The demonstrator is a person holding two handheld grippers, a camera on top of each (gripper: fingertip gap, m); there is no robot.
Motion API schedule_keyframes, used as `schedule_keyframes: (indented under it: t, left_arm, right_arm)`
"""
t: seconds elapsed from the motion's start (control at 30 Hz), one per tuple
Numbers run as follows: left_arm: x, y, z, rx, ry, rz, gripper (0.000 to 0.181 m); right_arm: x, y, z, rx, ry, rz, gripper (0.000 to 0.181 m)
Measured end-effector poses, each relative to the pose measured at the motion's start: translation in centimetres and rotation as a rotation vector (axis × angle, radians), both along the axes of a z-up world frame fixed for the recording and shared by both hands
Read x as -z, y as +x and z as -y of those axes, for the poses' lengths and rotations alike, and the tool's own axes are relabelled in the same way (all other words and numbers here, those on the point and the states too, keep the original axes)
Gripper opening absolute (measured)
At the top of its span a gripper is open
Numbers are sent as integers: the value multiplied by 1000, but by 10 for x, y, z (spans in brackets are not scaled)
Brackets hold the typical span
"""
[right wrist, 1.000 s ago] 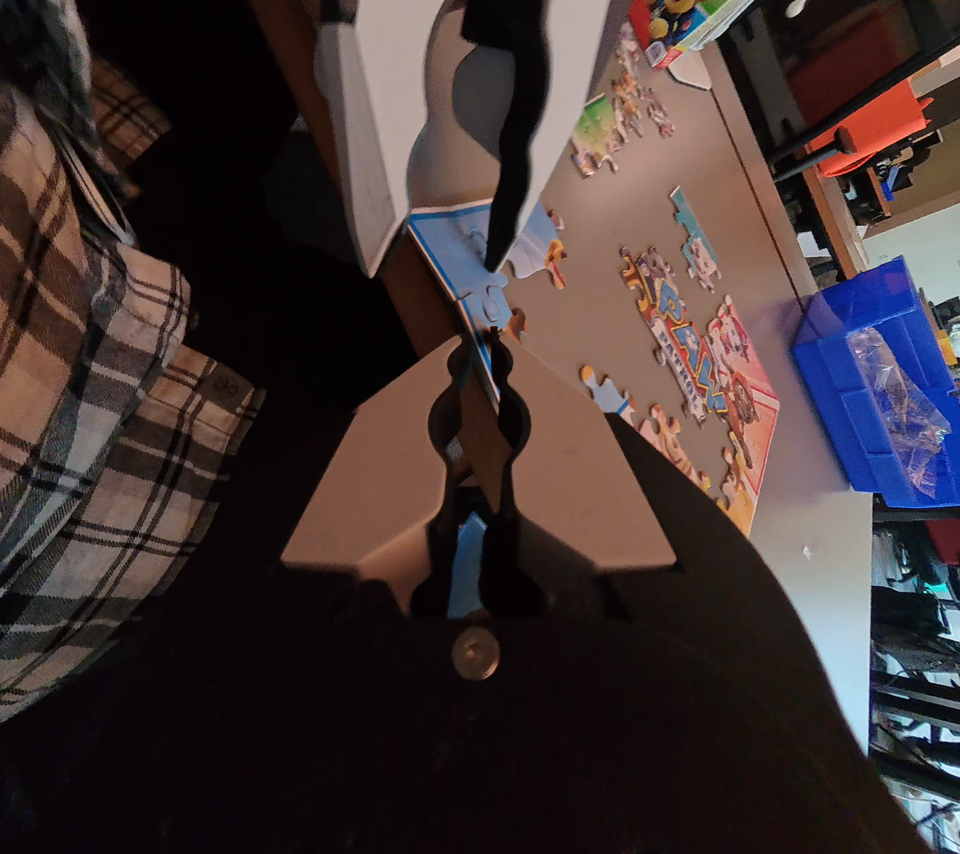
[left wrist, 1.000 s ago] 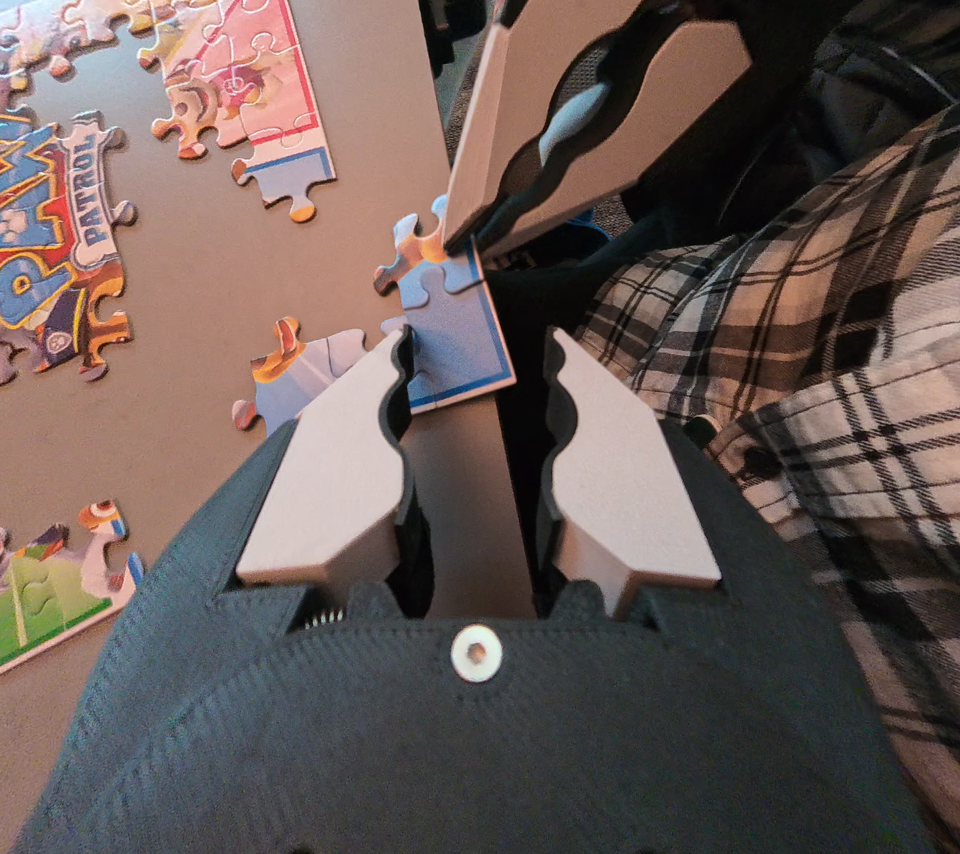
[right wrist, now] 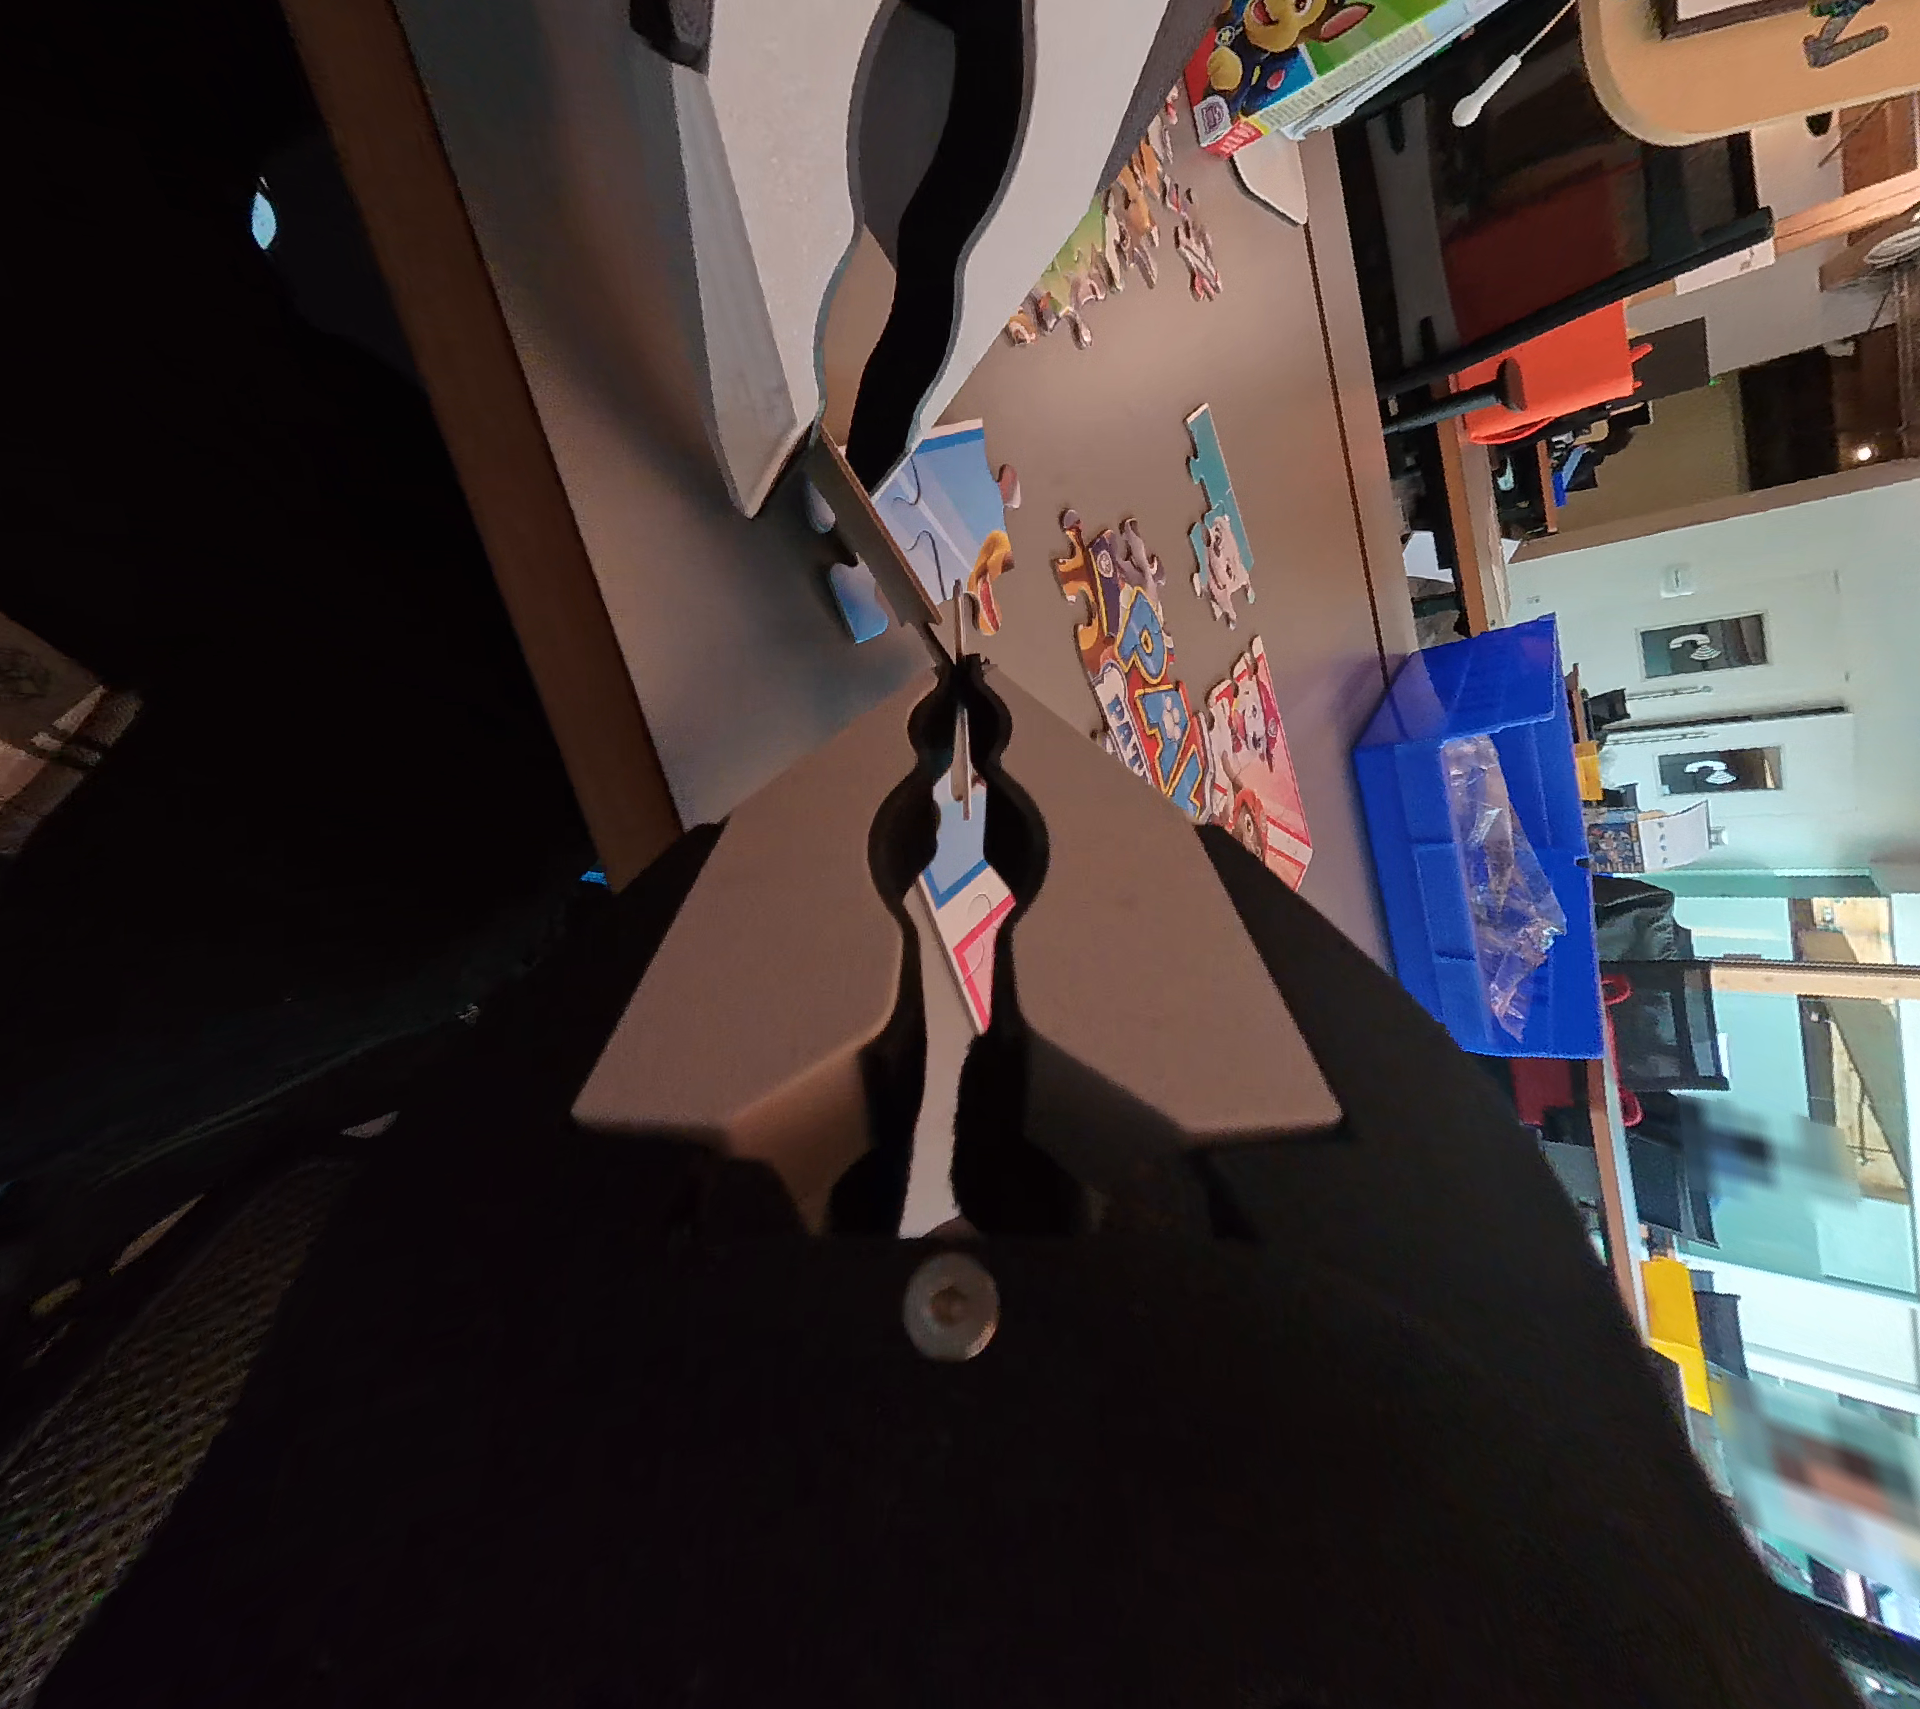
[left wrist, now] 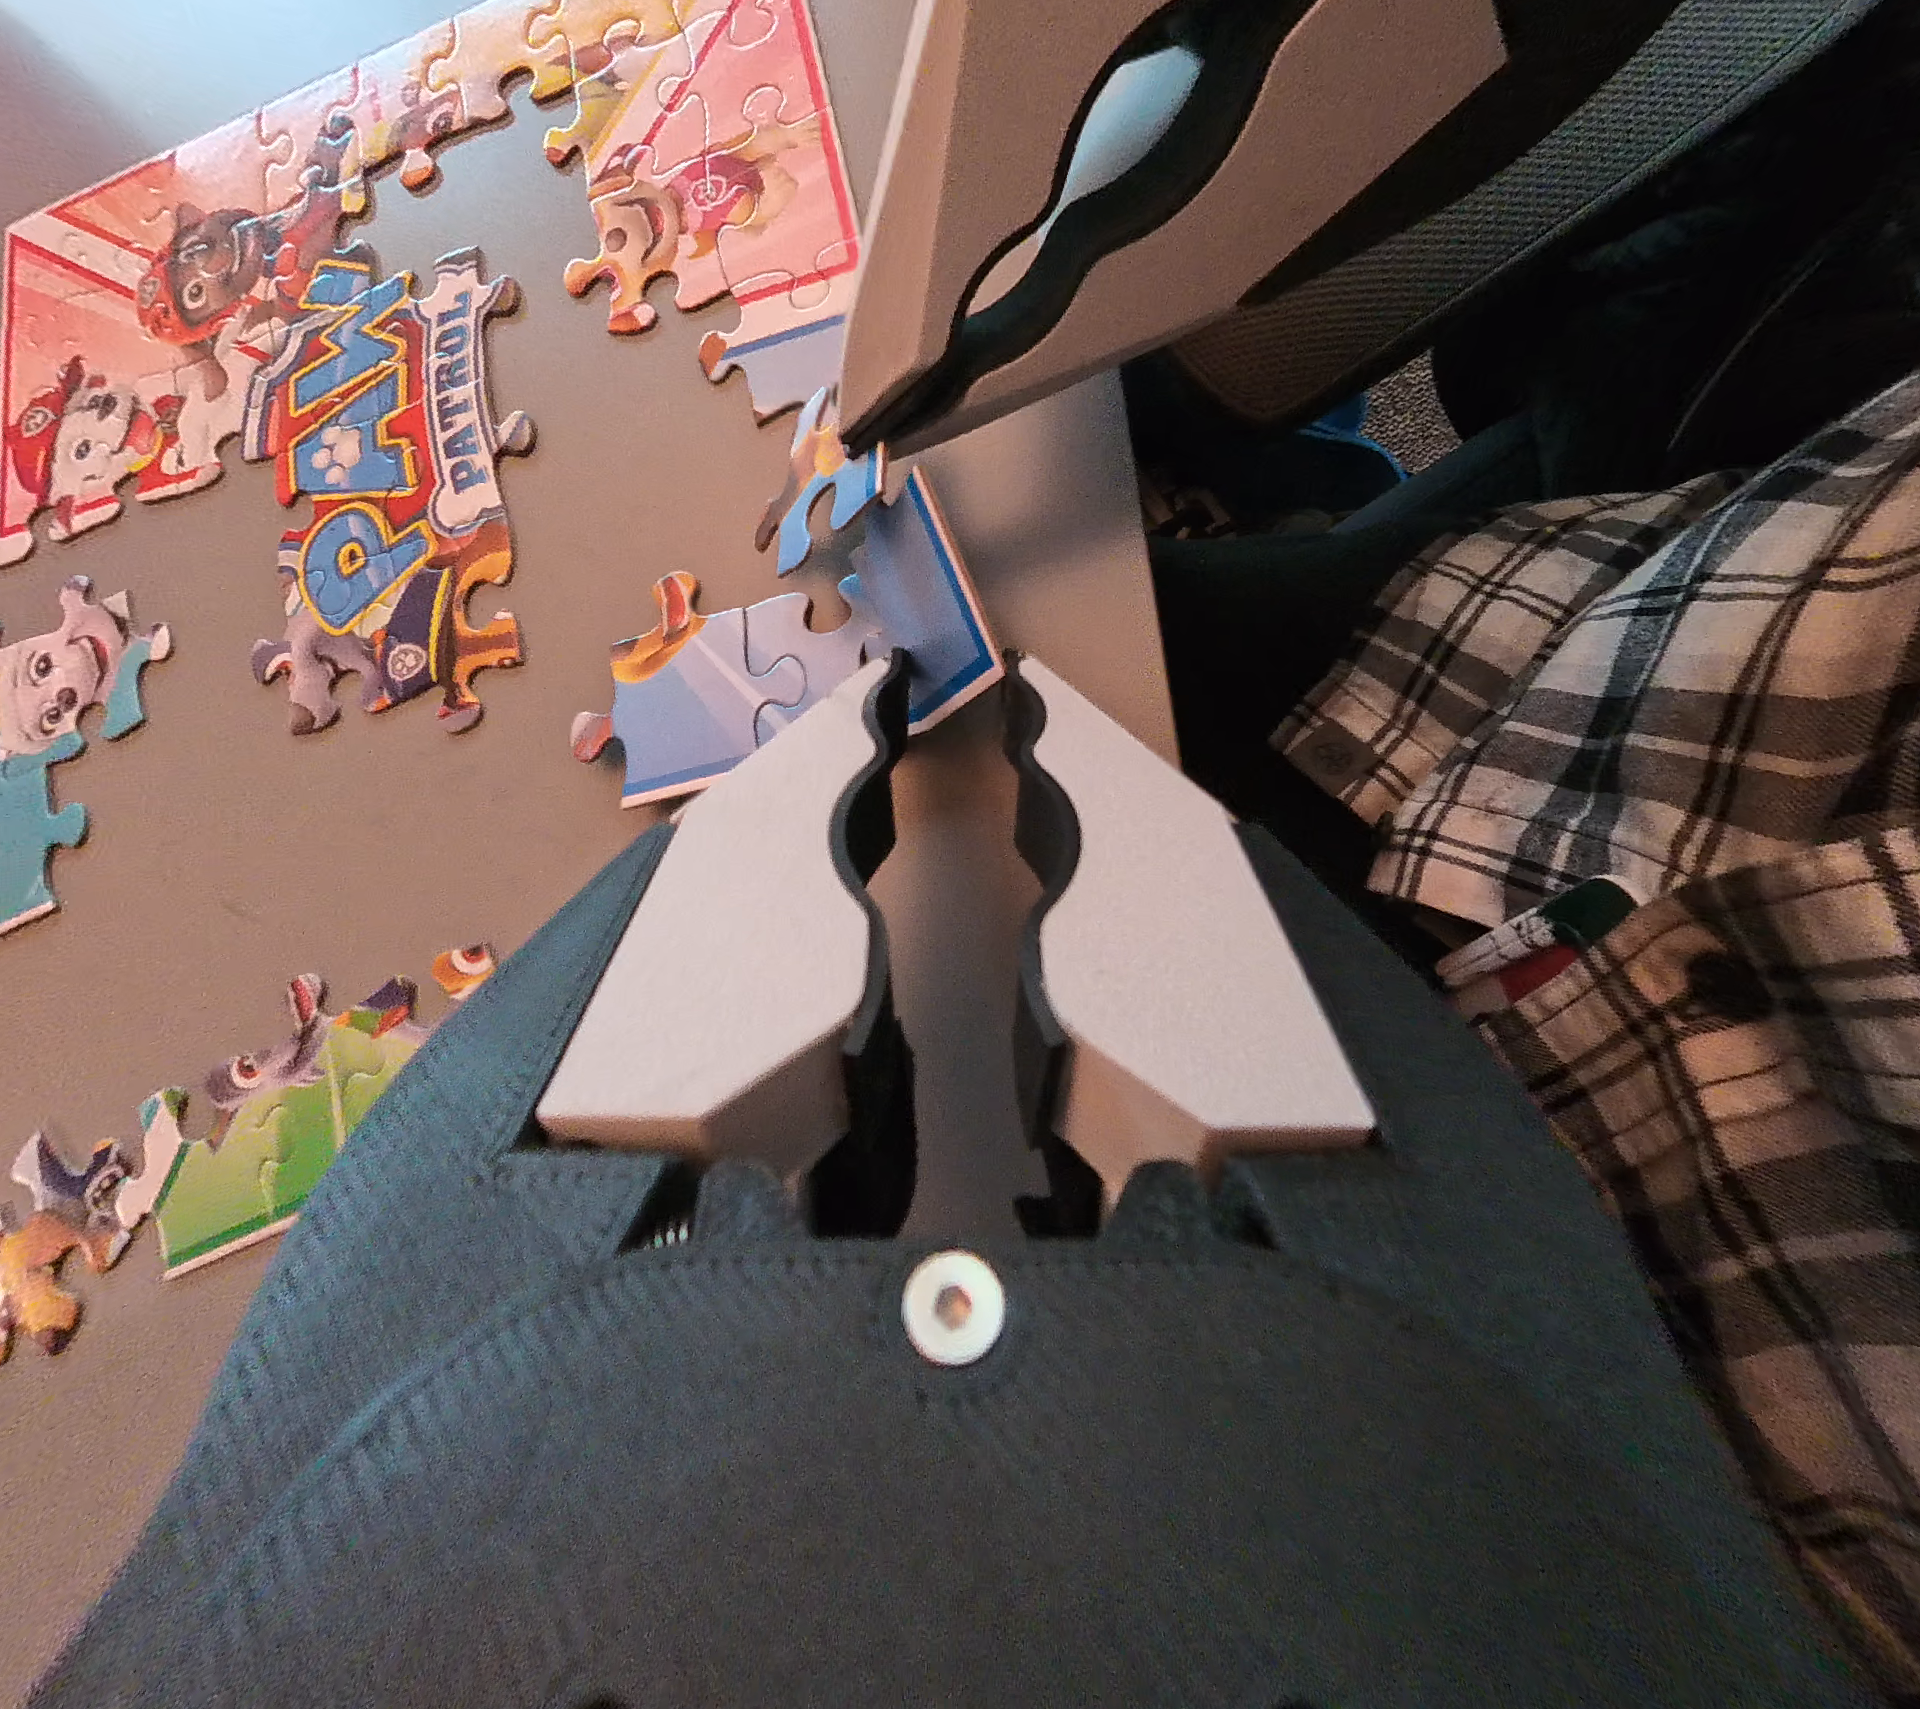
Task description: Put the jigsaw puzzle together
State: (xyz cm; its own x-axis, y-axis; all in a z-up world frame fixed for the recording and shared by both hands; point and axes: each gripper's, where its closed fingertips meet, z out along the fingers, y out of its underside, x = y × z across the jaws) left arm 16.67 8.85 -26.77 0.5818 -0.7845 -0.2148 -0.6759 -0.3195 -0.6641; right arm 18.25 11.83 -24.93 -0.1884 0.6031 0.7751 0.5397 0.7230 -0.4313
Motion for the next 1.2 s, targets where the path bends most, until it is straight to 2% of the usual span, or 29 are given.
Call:
schedule_keyframes:
  t: [0.23,0.4,0.67,0.77,0.83,0.9,1.1,1.2]
  left_arm:
    - [0,-4,-5,-15,9,-48,15]
    - [0,-5,-5,-17,5,-54,15]
    - [-1,-8,-3,-24,2,-56,12]
    - [-1,-10,-3,-26,0,-59,11]
    - [2,-12,-1,-21,-10,-75,0]
    - [8,-12,0,-21,-23,-87,0]
    - [7,-8,0,-23,-20,-68,0]
    - [4,-6,-1,-25,-21,-52,0]
  right_arm:
    - [12,1,-13,52,-88,23,0]
    - [20,4,-12,64,-184,76,8]
    - [14,13,-6,44,-327,123,18]
    - [21,16,-15,59,-324,193,14]
    - [23,15,-16,51,-367,208,5]
    - [25,17,-17,59,-412,231,0]
    - [25,27,-17,72,-517,294,1]
    - [23,28,-16,57,-540,291,10]
